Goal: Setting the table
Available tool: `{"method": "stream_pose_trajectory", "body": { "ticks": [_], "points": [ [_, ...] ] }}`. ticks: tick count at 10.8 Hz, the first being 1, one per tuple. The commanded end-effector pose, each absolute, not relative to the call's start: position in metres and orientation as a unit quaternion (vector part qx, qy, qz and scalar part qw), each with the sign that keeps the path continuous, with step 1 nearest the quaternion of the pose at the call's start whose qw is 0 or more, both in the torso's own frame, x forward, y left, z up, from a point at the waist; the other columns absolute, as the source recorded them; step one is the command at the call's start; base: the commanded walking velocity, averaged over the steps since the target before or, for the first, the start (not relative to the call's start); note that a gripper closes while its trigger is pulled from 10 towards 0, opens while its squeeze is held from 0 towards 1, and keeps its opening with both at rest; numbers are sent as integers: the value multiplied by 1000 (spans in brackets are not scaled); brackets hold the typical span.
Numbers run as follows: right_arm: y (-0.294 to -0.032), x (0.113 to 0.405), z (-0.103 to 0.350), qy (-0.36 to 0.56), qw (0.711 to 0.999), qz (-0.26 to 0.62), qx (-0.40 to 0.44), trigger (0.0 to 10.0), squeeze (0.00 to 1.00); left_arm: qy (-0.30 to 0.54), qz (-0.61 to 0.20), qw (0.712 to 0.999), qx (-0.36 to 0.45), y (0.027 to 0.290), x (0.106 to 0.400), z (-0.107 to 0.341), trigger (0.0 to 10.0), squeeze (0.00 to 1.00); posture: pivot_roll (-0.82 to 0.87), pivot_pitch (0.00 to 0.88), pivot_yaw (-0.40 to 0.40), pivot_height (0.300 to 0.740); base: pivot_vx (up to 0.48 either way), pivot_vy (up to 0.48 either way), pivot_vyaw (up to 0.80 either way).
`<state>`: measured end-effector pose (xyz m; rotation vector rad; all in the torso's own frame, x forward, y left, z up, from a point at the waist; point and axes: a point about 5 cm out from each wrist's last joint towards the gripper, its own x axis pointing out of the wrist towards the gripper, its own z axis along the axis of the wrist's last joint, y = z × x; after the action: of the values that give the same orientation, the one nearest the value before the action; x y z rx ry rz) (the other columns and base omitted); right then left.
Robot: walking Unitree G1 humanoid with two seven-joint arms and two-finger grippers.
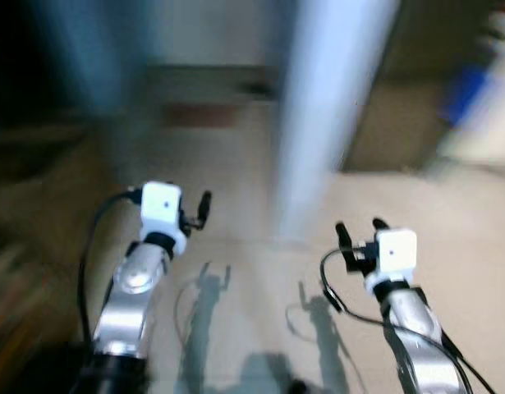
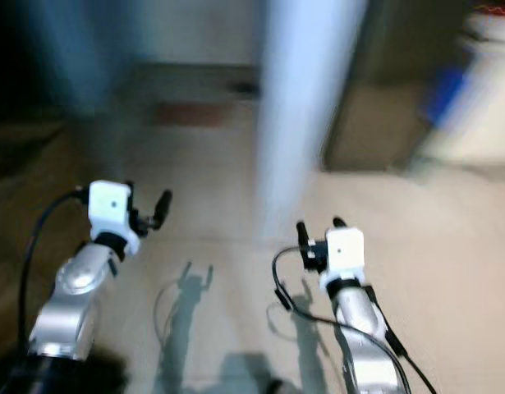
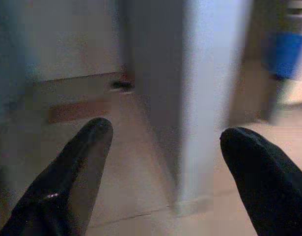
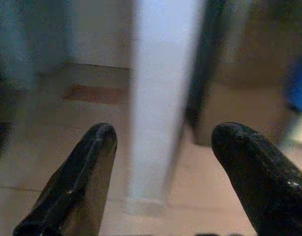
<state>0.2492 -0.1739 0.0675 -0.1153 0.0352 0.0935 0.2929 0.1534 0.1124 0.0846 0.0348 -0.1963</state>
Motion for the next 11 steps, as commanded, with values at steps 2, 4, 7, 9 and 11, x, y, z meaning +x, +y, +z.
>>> {"method": "stream_pose_trajectory", "body": {
  "ticks": [2, 4, 7, 9, 11],
  "points": [
    [-188, 245, 68, 24, 998, 18, -53, 10000, 0, 22, -109, 993, 34, 151, 286, 109, 10000, 0, 21, 26, 1, 740, 0, 0, -756],
    [-191, 246, 69, 20, 999, 5, -47, 10000, 0, 16, -114, 993, 32, 157, 284, 102, 10000, 0, 19, 10, 4, 740, 0, 0, -744],
    [-195, 225, 63, 30, 998, 10, -60, 10000, 0, 57, -175, 983, 28, 162, 235, 77, 10000, 0, 31, 17, -22, 740, 0, 0, -725],
    [-190, 225, 62, 32, 998, 12, -54, 10000, 0, 51, -157, 985, 45, 157, 246, 77, 10000, 0, 26, 14, -20, 740, 0, 0, -728],
    [-185, 233, 64, 26, 998, 24, -60, 10000, 0, 46, -158, 986, 36, 155, 263, 82, 10000, 0, 17, 11, -6, 740, 0, 0, -731]
  ]
}}
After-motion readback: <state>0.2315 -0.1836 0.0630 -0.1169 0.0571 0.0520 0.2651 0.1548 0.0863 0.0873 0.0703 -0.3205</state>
